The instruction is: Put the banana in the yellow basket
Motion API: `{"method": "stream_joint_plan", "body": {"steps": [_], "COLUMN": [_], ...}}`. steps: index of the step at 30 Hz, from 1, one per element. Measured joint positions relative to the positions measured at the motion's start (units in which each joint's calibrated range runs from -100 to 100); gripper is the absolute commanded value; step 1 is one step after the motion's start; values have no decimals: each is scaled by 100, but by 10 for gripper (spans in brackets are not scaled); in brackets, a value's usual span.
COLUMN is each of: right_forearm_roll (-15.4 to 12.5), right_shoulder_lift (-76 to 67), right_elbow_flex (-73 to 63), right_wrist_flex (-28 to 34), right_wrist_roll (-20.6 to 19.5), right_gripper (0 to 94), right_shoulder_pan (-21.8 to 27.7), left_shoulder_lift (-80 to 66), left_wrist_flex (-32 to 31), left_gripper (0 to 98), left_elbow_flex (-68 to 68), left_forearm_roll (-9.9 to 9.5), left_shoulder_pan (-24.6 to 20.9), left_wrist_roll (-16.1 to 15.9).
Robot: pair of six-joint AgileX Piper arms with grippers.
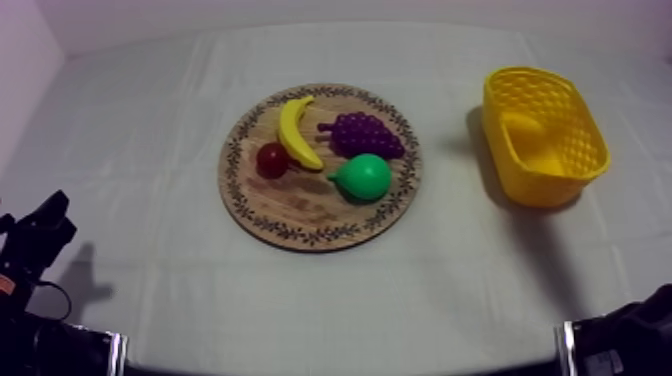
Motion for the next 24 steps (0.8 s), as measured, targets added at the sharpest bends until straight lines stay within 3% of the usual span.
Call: {"method": "stream_joint_plan", "body": {"steps": [5,13,24], "right_forearm_roll": [156,106,219], "right_shoulder_lift": [828,1936,3265], "right_elbow_flex": [-750,-1228,-2035], "right_wrist_flex": [135,186,1059], "right_wrist_roll": [-254,-334,-765], "right_gripper": [5,5,10], "right_shoulder_pan": [-400,-1045,-1805], "left_shoulder_lift": [0,0,0], "left_wrist_flex": [0,0,0], "left_gripper": [1,1,1], "left_elbow_flex": [0,0,0], "left_forearm_roll": [0,0,0], "left_shoulder_pan": [0,0,0], "left_wrist_roll": [0,0,0]}}
